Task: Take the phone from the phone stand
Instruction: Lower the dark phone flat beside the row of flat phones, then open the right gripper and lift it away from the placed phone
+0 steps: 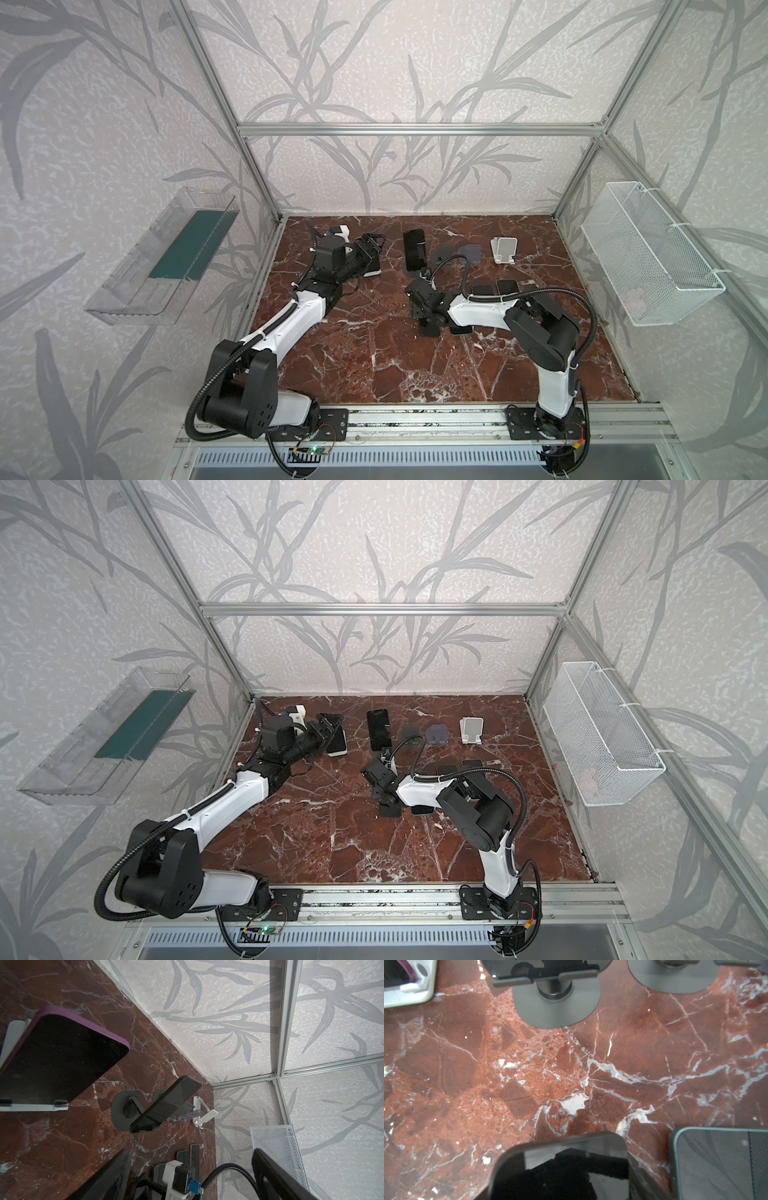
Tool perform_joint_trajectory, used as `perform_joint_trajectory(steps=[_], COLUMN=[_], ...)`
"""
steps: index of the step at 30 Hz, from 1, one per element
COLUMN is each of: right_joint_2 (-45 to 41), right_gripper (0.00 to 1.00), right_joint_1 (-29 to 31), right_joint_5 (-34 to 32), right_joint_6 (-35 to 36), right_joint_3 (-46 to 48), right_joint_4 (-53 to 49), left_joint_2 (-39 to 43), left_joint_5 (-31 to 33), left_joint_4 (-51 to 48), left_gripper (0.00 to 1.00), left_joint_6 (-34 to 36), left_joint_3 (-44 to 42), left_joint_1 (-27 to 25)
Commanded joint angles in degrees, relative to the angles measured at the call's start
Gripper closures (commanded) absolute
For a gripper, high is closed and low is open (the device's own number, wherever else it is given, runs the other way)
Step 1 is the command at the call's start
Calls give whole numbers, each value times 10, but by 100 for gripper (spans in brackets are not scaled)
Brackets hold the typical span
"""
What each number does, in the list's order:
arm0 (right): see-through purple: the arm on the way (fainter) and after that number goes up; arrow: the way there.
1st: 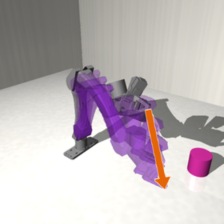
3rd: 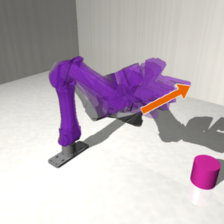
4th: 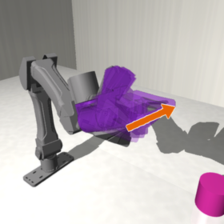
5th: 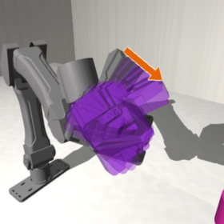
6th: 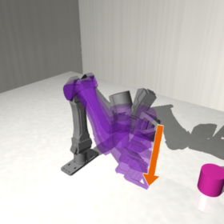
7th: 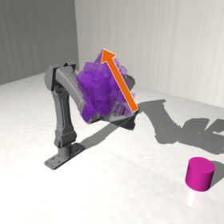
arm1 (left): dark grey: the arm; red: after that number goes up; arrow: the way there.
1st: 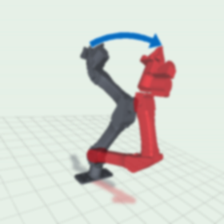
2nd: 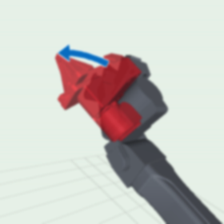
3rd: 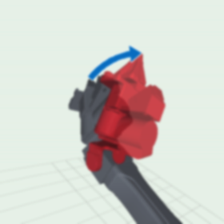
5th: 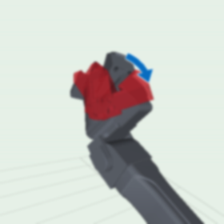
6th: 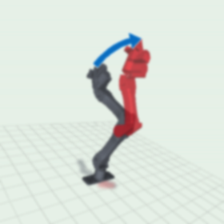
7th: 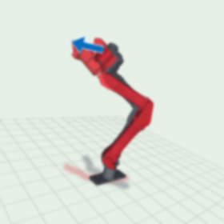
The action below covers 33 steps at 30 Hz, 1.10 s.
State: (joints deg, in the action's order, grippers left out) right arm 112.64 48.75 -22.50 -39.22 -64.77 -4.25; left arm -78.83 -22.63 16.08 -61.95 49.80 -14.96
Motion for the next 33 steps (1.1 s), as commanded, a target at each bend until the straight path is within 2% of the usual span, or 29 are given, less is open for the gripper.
perform_joint_trajectory(steps=[1, 15, 21, 33], right_joint_2=[25, 64, 56, 25], right_gripper=[27, 24, 21, 23], right_joint_1=[-3, -1, 4, 5], right_joint_5=[5, -3, -10, -19], right_joint_6=[-8, -34, -19, -24], right_joint_3=[5, -7, -9, 18], right_joint_4=[-10, -50, -76, -90], left_joint_2=[-1, 0, -1, 4], left_joint_5=[-5, -4, -3, -3], left_joint_4=[0, -1, -2, -2], left_gripper=[8, 9, 9, 9], left_joint_6=[6, 5, 5, 3], left_joint_3=[21, 20, 20, 20], left_joint_1=[-2, -3, -2, -2])
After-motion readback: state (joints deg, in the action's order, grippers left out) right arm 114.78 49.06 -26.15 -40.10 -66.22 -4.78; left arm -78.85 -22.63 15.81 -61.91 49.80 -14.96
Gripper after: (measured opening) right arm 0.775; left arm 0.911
